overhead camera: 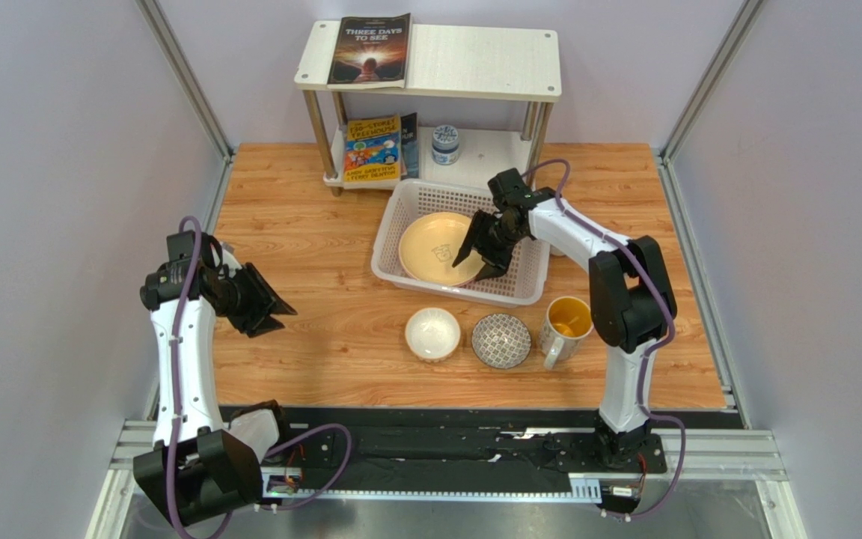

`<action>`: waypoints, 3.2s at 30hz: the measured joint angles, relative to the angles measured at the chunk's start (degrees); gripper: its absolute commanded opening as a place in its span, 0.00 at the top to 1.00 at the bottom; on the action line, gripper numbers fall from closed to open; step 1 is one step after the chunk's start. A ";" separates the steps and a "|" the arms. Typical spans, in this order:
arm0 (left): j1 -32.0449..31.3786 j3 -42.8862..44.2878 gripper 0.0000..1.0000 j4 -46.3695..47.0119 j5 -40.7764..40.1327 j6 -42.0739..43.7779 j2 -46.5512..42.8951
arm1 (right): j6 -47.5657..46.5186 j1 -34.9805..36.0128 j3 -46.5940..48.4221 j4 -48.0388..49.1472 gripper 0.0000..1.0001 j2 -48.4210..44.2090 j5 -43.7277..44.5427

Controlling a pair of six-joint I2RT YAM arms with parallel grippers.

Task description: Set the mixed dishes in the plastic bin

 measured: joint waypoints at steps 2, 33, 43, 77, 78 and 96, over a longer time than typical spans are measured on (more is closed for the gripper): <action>0.00 0.00 0.55 0.02 0.00 0.00 0.00 | -0.22 0.00 -0.33 -0.15 0.38 -0.20 -0.02; -0.15 -2.58 0.47 2.14 0.24 0.70 -1.09 | -2.21 13.75 4.42 3.17 0.39 7.43 -2.32; -6.56 -5.90 0.38 4.17 1.07 0.09 -1.64 | -1.73 18.16 1.36 3.93 0.39 3.87 -2.08; -8.94 -9.03 0.38 3.15 0.31 0.20 -5.25 | 2.19 8.96 34.03 3.91 0.40 24.39 -1.16; -9.42 -9.44 0.38 3.48 0.46 0.02 -5.25 | 2.56 8.98 31.47 4.48 0.40 22.75 -1.46; -41.70 -17.29 0.38 25.94 0.11 -17.20 7.37 | 4.11 11.47 -8.15 10.40 0.39 -32.92 -2.10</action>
